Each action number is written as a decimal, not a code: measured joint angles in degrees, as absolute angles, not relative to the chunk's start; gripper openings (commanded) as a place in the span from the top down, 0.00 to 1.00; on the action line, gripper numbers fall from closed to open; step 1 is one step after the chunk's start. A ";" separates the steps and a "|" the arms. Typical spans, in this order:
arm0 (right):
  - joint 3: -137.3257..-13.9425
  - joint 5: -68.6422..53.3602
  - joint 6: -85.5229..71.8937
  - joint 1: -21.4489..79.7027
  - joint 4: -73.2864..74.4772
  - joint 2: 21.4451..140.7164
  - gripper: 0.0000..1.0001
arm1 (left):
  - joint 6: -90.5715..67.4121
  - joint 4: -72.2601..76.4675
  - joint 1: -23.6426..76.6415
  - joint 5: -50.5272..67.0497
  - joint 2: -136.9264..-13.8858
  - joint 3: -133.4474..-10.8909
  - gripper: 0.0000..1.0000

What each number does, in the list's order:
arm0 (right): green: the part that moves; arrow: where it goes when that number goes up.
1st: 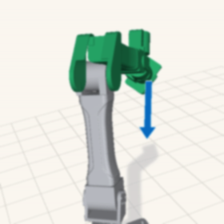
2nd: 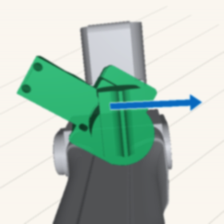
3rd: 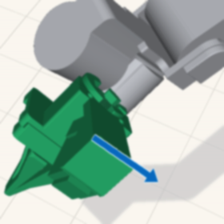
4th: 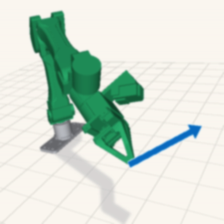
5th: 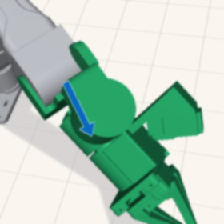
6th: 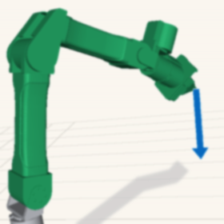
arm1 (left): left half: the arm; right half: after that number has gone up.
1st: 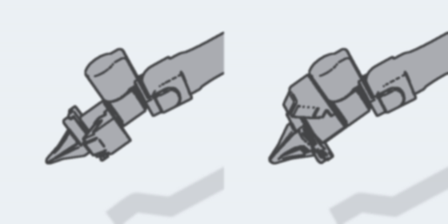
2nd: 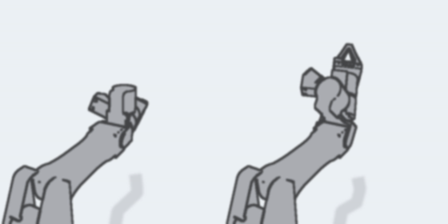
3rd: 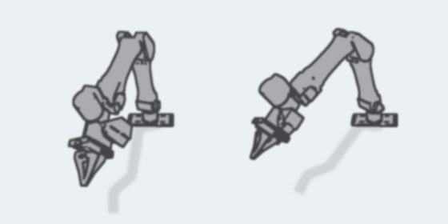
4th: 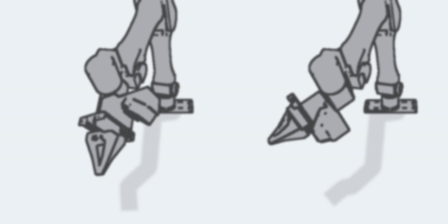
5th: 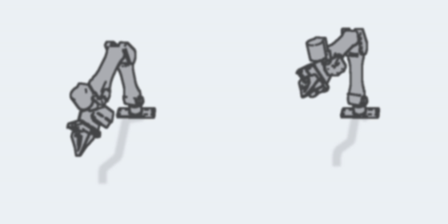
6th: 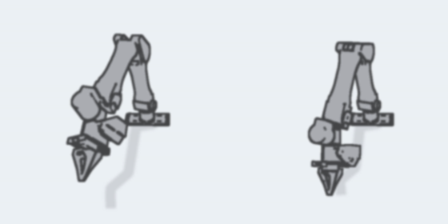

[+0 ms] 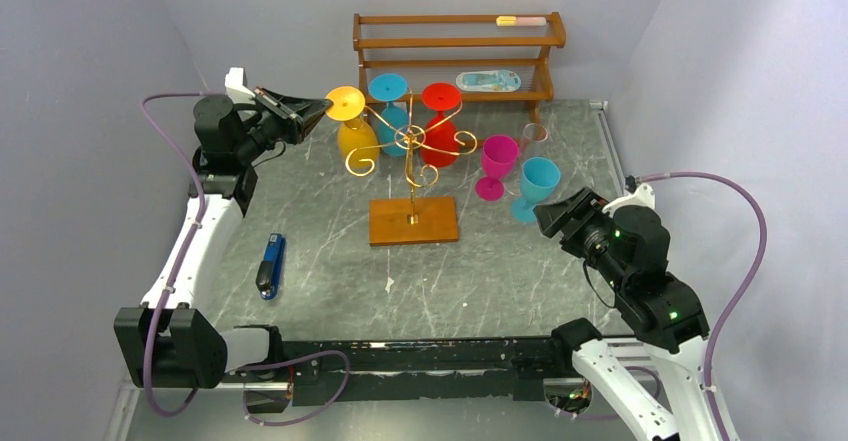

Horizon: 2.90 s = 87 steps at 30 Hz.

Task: Take the wine glass off the wine glass rack
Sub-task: Pick up the wine glass from the wine rack.

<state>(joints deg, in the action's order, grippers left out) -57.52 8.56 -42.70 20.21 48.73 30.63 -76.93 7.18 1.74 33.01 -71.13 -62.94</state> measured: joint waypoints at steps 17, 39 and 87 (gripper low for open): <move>-57.98 12.10 -42.87 20.21 50.70 29.15 0.31 | -75.83 5.61 6.66 25.96 -73.10 -64.16 0.95; -57.52 12.43 -43.53 20.21 50.83 28.77 0.31 | -70.67 5.48 9.13 28.42 -73.49 -64.38 0.95; -56.66 10.94 -43.27 20.21 50.94 31.27 0.31 | -54.54 -15.70 5.21 25.78 -58.78 -63.53 0.95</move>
<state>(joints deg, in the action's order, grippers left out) -56.66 10.94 -43.27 20.21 50.94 31.27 -54.54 -15.70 5.21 25.78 -58.78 -63.53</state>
